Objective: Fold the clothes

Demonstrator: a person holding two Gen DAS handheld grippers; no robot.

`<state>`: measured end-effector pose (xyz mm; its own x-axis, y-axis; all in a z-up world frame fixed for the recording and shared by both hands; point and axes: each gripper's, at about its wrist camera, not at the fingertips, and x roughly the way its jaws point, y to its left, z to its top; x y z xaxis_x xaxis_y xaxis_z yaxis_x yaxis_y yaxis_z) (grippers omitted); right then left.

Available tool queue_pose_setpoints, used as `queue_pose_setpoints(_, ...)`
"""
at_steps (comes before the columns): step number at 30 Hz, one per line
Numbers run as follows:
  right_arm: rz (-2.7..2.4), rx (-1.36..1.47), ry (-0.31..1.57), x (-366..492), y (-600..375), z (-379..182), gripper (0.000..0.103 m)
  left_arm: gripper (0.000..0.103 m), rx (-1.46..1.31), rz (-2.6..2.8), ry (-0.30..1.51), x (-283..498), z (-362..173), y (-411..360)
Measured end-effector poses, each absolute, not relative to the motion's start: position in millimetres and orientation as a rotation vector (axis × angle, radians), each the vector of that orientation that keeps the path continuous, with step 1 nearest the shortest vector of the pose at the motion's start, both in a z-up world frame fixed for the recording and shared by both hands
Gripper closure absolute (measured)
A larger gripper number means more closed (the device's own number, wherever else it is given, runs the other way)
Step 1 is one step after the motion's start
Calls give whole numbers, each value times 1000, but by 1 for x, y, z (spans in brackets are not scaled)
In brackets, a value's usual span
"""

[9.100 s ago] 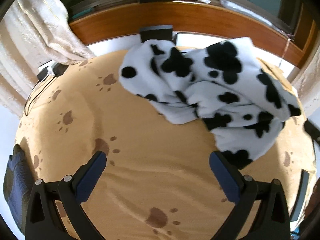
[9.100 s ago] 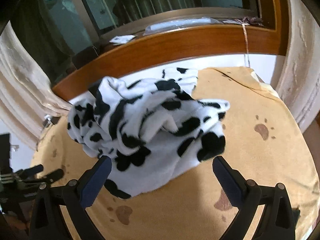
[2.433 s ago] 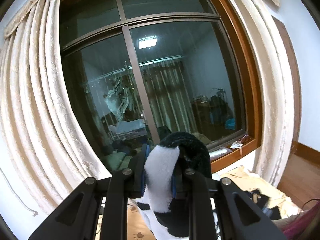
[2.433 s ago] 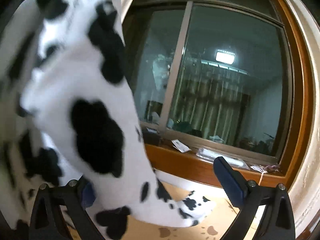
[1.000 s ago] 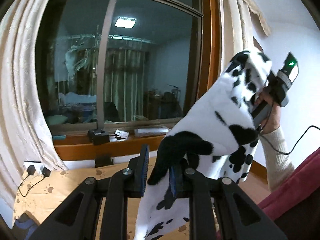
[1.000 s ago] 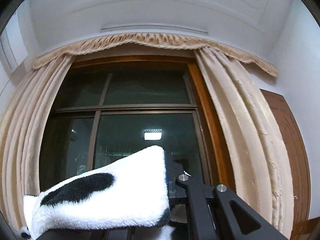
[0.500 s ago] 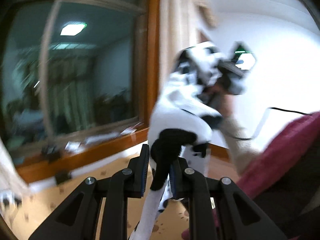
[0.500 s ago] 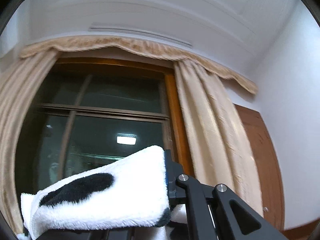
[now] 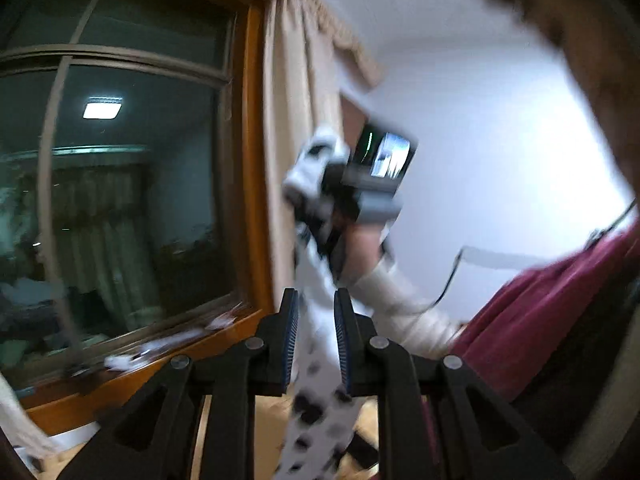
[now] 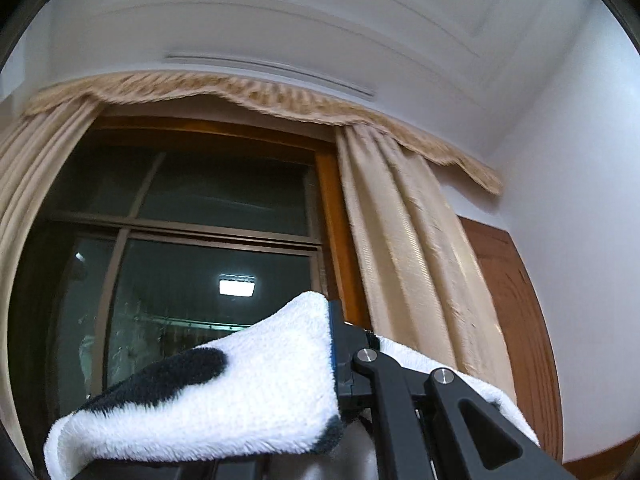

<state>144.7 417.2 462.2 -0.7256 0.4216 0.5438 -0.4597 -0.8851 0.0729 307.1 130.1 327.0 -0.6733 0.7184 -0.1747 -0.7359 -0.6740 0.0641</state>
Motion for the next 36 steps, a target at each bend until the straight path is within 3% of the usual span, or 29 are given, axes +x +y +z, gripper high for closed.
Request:
queue_pose_setpoints(1,2538,777,-128,141,407,466,98,55,-209,2333,168,301,313,133)
queue_pose_setpoints(2,2534,770,-157,138,399,470,98,36,-249,2346,154,295,299,135)
queue_pose_setpoints(3,2534,757,-190,133,390,476,98,29,-293,2350,124,288,283,138)
queue_pose_setpoints(8,2495,755,-373,122,347,506,98,29,-464,2327,-7,267,221,157)
queue_pose_setpoints(13,2458,794,-500,120,306,518,98,22,-370,2359,-95,285,224,163)
queue_pose_setpoints(20,2623,781,-460,112,276,515,98,14,-142,2636,254,325,240,190)
queue_pose_setpoints(22,2668,789,-423,112,271,510,98,20,-155,2742,302,319,239,188)
queue_pose_setpoints(23,2675,793,-416,112,269,508,98,44,-183,2781,280,313,239,182)
queue_pose_setpoints(24,2681,796,-410,112,267,507,98,77,-236,2811,240,304,239,175)
queue_pose_setpoints(25,2687,800,-405,112,266,506,98,90,-294,2823,189,296,238,166)
queue_pose_setpoints(30,2709,762,-344,102,274,502,98,93,-357,2890,-46,293,254,102)
queue_pose_setpoints(36,2741,621,-147,83,320,488,98,94,-113,3043,10,328,326,55)
